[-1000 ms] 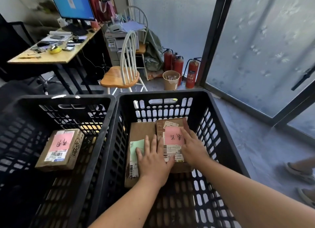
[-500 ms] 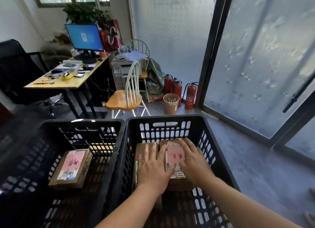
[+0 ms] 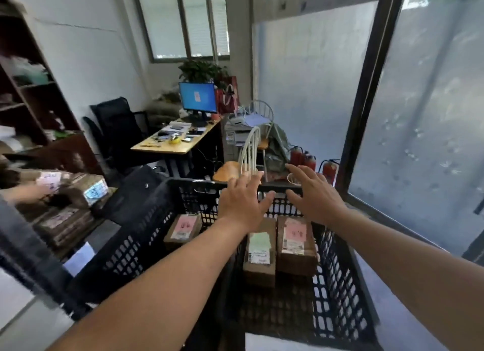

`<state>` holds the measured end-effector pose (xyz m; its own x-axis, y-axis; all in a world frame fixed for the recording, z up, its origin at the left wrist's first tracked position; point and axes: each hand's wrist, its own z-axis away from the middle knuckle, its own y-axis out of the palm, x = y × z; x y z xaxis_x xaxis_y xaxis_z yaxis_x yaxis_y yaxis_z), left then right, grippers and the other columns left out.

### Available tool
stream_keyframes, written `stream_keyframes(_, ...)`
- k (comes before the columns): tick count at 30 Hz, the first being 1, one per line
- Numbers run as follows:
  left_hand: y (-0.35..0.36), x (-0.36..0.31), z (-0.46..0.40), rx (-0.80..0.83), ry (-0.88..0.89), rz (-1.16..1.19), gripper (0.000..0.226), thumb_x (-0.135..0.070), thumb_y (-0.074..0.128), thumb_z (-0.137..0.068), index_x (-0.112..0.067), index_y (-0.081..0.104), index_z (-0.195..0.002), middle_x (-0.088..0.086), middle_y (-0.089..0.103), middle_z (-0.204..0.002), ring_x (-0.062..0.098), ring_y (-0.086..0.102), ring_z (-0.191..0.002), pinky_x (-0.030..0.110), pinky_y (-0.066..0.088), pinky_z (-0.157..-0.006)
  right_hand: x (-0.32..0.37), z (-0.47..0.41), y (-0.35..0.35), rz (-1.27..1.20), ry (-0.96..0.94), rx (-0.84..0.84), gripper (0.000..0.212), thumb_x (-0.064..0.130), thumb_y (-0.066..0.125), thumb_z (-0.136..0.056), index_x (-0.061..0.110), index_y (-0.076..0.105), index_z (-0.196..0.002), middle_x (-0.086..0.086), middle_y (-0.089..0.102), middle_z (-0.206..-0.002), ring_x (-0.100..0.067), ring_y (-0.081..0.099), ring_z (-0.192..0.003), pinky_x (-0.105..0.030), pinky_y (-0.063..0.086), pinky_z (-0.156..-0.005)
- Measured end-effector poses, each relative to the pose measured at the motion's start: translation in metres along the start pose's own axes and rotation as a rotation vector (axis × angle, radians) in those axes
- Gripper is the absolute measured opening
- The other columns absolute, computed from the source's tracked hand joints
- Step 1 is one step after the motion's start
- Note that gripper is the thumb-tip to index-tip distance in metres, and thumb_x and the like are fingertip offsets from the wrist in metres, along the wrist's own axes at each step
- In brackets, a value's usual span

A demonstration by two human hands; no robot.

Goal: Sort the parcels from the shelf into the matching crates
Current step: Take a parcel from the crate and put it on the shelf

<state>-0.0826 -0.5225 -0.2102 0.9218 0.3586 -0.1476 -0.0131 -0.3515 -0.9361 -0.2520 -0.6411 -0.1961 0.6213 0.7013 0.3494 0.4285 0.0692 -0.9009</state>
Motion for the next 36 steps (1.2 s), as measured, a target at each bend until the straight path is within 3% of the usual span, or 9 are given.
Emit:
stream_keyframes(8, -0.128, 0.026, 0.132, -0.243, -0.371, -0.137, 0.072, -0.071, 0.03, -0.102, -0.033, 0.025, -0.163, 0.005, 0.038, -0.165, 0.033, 0.043, -0.143, 0.052, 0.048, -0.107, 0.116, 0.045, -0.051, -0.133, -0.452, -0.029, 0.073, 0.053, 0.053, -0.099, 0.042, 0.02, -0.163, 0.002, 0.035, -0.164, -0.03, 0.036, -0.147, -0.054, 0.046, -0.11)
stream_keyframes(15, -0.248, 0.022, 0.322, -0.383, -0.671, -0.262, 0.063, -0.066, 0.041, -0.103, -0.042, 0.026, -0.159, -0.001, 0.048, -0.154, 0.029, 0.047, -0.138, 0.047, 0.048, -0.104, 0.263, 0.149, -0.075, -0.367, -0.81, 0.061, 0.072, 0.062, 0.052, -0.099, 0.044, 0.02, -0.161, 0.003, 0.037, -0.161, -0.027, 0.035, -0.148, -0.052, 0.045, -0.112)
stream_keyframes(22, -0.366, 0.024, 0.529, -0.482, -0.98, -0.334, 0.065, -0.062, 0.044, -0.103, -0.04, 0.023, -0.16, 0.002, 0.042, -0.158, 0.031, 0.044, -0.142, 0.048, 0.046, -0.108, 0.414, 0.28, -0.1, -0.534, -1.115, 0.147, 0.07, 0.052, 0.055, -0.101, 0.046, 0.017, -0.16, 0.002, 0.04, -0.158, -0.029, 0.043, -0.141, -0.051, 0.05, -0.104)
stream_keyframes(25, -0.4, 0.023, 0.601, -0.513, -1.085, -0.389, 0.063, -0.06, 0.04, -0.104, -0.04, 0.022, -0.161, 0.003, 0.041, -0.161, 0.034, 0.047, -0.139, 0.051, 0.045, -0.109, 0.461, 0.332, -0.106, -0.585, -1.164, 0.187, 0.07, 0.045, 0.057, -0.101, 0.043, 0.02, -0.16, 0.003, 0.042, -0.155, -0.028, 0.044, -0.138, -0.053, 0.05, -0.103)
stream_keyframes(29, -0.42, 0.024, 0.662, -0.494, -1.135, -0.443, 0.063, -0.069, 0.028, -0.101, -0.044, 0.021, -0.159, 0.005, 0.048, -0.15, 0.033, 0.052, -0.13, 0.049, 0.051, -0.098, 0.498, 0.378, -0.111, -0.594, -1.168, 0.192, 0.065, 0.041, 0.056, -0.1, 0.045, 0.024, -0.156, 0.002, 0.048, -0.146, -0.027, 0.048, -0.126, -0.054, 0.054, -0.094)
stream_keyframes(36, -0.409, 0.064, 0.666, -0.486, -1.068, -0.362, 0.059, -0.063, 0.029, -0.105, -0.042, 0.025, -0.16, 0.003, 0.047, -0.156, 0.033, 0.046, -0.139, 0.048, 0.046, -0.106, 0.519, 0.377, -0.097, -0.522, -1.083, 0.161, 0.064, 0.049, 0.052, -0.103, 0.043, 0.022, -0.159, 0.0, 0.048, -0.147, -0.029, 0.048, -0.128, -0.046, 0.05, -0.089)
